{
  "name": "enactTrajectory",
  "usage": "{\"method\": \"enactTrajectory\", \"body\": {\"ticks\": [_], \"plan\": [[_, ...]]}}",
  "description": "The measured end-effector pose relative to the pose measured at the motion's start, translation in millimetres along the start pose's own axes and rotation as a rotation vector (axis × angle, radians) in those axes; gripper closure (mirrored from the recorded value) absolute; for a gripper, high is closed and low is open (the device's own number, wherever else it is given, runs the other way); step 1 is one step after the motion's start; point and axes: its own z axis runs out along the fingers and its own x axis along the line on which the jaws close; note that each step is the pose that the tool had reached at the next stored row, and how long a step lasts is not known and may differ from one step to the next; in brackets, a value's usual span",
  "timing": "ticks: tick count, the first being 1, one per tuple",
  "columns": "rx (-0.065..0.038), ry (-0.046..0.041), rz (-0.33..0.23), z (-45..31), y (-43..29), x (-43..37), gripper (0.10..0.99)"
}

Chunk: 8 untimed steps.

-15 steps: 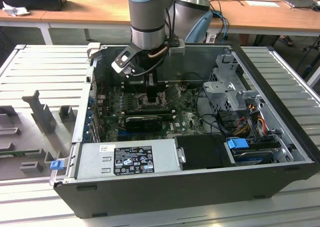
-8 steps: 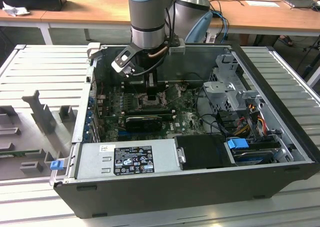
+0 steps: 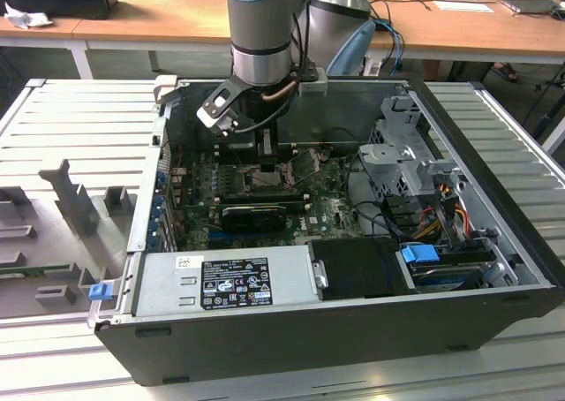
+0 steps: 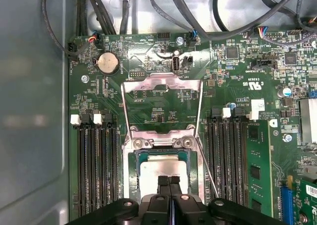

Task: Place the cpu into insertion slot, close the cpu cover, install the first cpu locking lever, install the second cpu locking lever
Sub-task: 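Place the cpu into insertion slot, then close the cpu cover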

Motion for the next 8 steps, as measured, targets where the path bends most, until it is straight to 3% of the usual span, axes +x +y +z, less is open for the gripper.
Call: {"method": "enactTrajectory", "body": {"ticks": [5, 8], "plan": [[0.000, 0.0000, 0.000, -2.8, 1.2, 0.1, 0.980], [0.005, -0.0001, 0.000, -1.8, 13.4, -0.2, 0.980]]}}
